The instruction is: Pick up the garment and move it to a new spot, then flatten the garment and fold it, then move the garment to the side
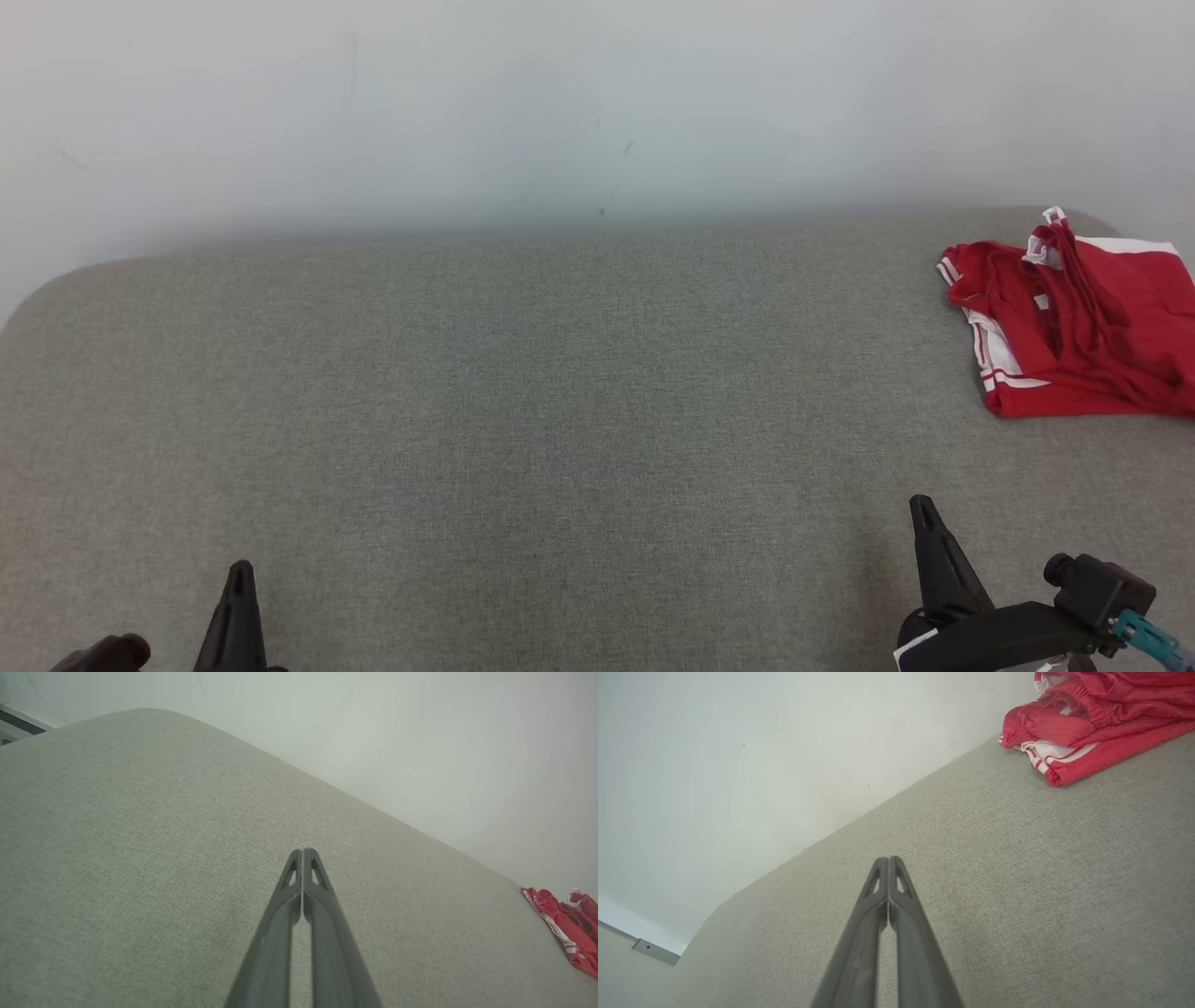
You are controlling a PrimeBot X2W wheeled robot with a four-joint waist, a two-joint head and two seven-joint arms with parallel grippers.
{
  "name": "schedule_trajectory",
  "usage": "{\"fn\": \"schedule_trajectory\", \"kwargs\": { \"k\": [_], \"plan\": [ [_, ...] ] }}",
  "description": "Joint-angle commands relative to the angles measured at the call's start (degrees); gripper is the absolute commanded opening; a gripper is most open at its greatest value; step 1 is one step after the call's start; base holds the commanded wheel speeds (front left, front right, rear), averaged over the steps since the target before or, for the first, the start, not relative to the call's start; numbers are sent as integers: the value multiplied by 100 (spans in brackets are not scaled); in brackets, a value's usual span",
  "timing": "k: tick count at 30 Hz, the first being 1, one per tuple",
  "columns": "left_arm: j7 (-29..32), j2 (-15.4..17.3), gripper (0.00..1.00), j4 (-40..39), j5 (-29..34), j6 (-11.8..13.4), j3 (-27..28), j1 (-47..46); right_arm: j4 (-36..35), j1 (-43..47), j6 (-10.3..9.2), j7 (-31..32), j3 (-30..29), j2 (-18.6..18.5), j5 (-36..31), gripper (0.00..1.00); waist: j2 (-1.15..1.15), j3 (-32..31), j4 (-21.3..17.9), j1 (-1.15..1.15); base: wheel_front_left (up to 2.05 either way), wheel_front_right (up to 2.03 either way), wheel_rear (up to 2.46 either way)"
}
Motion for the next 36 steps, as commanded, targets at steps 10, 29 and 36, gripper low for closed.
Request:
{"fn": "schedule_trajectory", "kwargs": {
  "k": [10, 29, 36],
  "plan": [
    [170, -79, 0, 66, -963, -154, 138, -259, 21, -210, -3, 143, -61, 36, 1012, 0, 0, -6, 27, 0, 0, 0, 0],
    [407, -221, 0, 250, -2216, -331, 280, -418, 155, -328, -5, 351, -129, 74, 2351, 0, 0, -17, 74, 0, 0, 0, 0],
    [491, -271, 0, 315, -2649, -394, 330, -479, 202, -374, -6, 424, -151, 88, 2811, 0, 0, -21, 93, 0, 0, 0, 0]
  ]
}}
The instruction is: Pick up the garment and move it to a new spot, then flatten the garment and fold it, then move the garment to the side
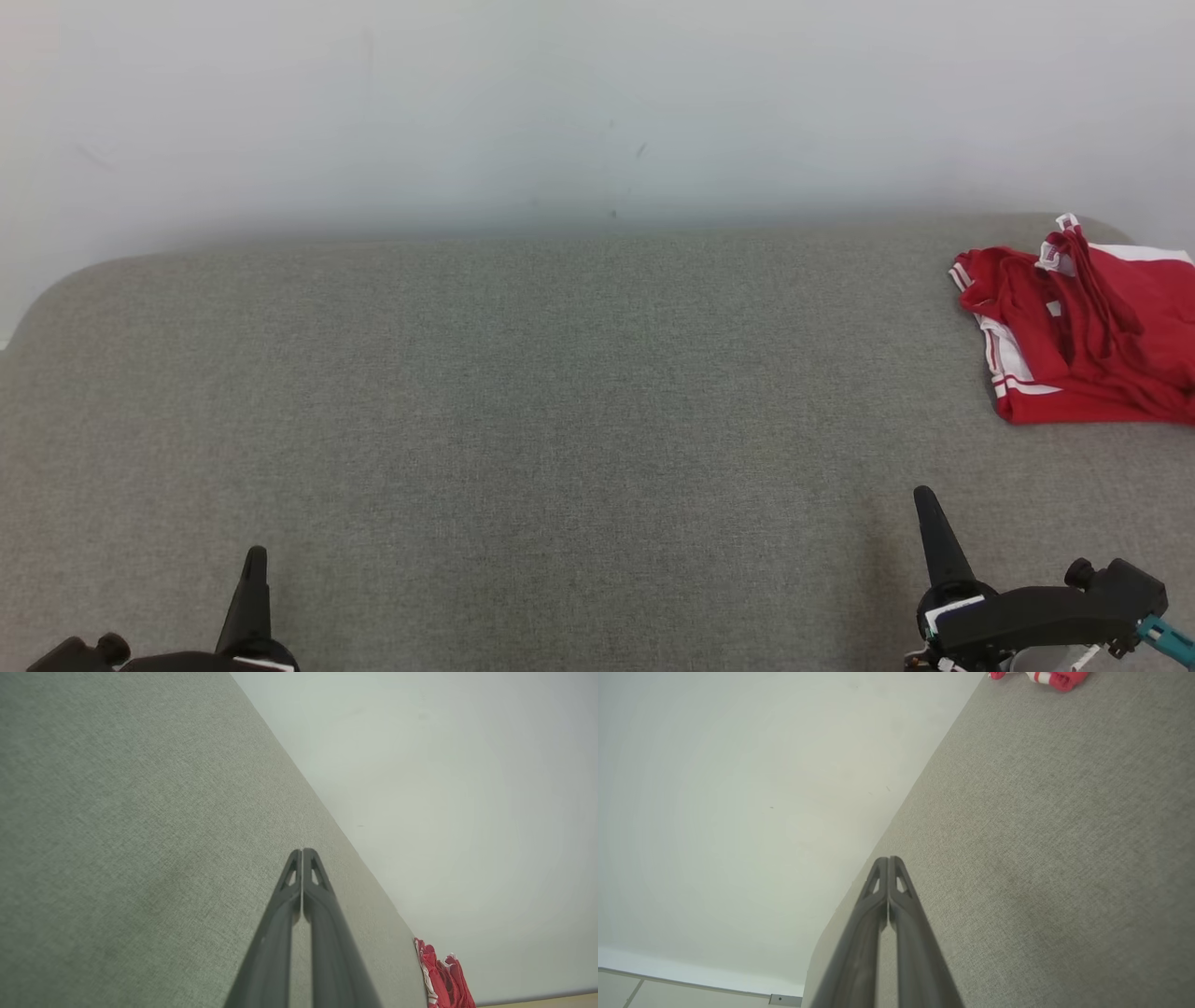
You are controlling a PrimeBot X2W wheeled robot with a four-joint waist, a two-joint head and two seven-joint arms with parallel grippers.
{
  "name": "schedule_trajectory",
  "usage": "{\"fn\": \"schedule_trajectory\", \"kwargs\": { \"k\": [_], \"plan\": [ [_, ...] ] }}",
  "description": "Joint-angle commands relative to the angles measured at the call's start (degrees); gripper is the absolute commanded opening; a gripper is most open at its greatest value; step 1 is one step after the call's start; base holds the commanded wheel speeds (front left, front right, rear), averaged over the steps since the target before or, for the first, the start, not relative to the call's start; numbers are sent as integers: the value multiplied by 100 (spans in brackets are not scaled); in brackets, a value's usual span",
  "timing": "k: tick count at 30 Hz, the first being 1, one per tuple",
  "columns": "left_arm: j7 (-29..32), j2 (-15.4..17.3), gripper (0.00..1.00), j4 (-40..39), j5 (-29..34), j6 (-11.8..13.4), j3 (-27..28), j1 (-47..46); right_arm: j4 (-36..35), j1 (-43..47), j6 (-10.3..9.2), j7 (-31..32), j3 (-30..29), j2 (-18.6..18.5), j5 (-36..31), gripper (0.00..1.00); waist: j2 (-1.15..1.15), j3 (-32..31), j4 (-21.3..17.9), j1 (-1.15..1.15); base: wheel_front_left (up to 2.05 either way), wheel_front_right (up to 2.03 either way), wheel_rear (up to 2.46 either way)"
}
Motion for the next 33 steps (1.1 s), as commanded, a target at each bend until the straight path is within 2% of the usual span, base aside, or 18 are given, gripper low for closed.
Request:
{"fn": "schedule_trajectory", "kwargs": {
  "k": [1, 33],
  "plan": [
    [31, -4, 0, -21, -133, -53, 42, -134, -33, -116, -6, 31, -14, 18, 131, 0, 0, 0, 2, 0, 0, 0, 0],
    [342, -195, 0, 225, -1784, -282, 226, -338, 148, -261, -9, 301, -99, 71, 1887, 0, 0, -20, 86, 0, 0, 0, 0]
  ]
}}
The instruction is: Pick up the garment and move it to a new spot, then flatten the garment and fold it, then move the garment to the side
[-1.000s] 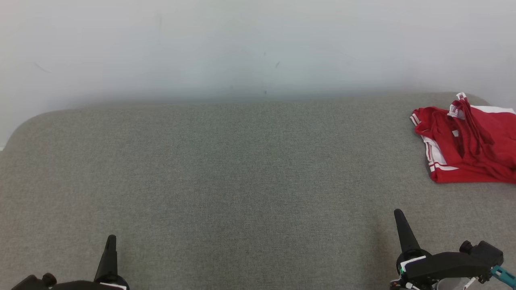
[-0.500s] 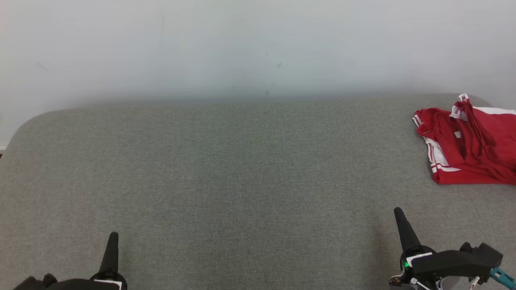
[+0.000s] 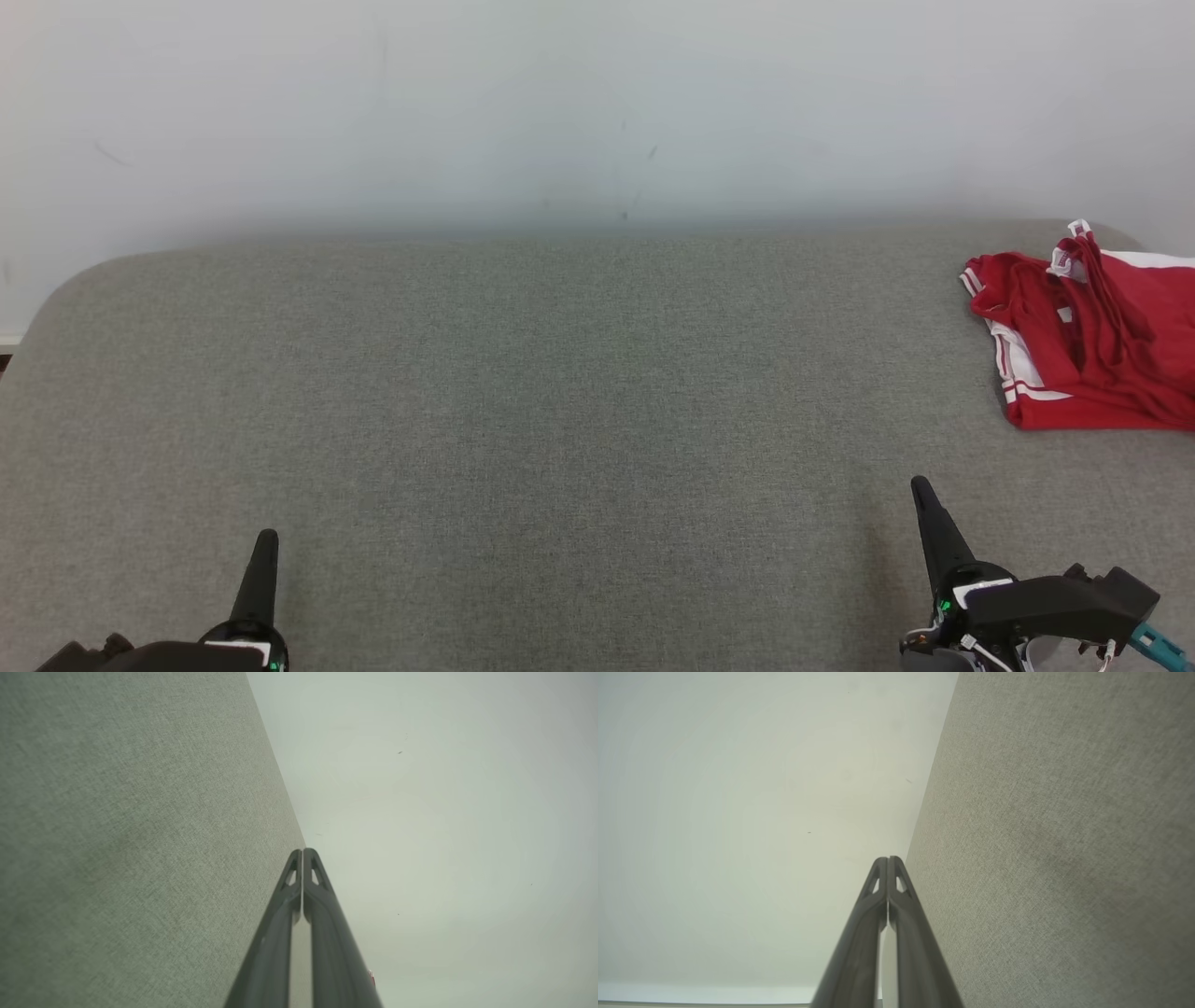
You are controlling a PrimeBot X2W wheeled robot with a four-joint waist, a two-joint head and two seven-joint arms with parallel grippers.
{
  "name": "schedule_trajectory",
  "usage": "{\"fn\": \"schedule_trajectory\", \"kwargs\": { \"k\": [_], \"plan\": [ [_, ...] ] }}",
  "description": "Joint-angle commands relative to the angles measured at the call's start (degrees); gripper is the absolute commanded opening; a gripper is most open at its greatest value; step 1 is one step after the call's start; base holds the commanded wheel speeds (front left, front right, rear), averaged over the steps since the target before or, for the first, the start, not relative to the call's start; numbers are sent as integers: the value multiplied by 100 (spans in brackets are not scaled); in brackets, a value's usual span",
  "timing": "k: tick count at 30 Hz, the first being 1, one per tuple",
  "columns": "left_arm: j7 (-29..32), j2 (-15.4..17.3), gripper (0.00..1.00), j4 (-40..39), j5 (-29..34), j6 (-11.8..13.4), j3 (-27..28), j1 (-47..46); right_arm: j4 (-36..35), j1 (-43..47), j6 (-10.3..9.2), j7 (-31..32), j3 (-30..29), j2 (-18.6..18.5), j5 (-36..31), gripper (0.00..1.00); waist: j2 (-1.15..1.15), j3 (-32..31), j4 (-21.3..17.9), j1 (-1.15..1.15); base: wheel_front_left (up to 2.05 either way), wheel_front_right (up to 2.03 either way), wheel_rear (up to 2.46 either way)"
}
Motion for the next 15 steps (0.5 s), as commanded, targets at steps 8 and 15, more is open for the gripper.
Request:
{"fn": "schedule_trajectory", "kwargs": {
  "k": [8, 15],
  "plan": [
    [85, -52, 0, 46, -437, -77, 66, -131, 24, -95, -9, 81, -27, 31, 443, 0, 0, -5, 22, 0, 0, 0, 0],
    [141, -84, 0, 88, -726, -112, 99, -169, 58, -121, -10, 130, -41, 41, 762, 0, 0, -9, 40, 0, 0, 0, 0]
  ]
}}
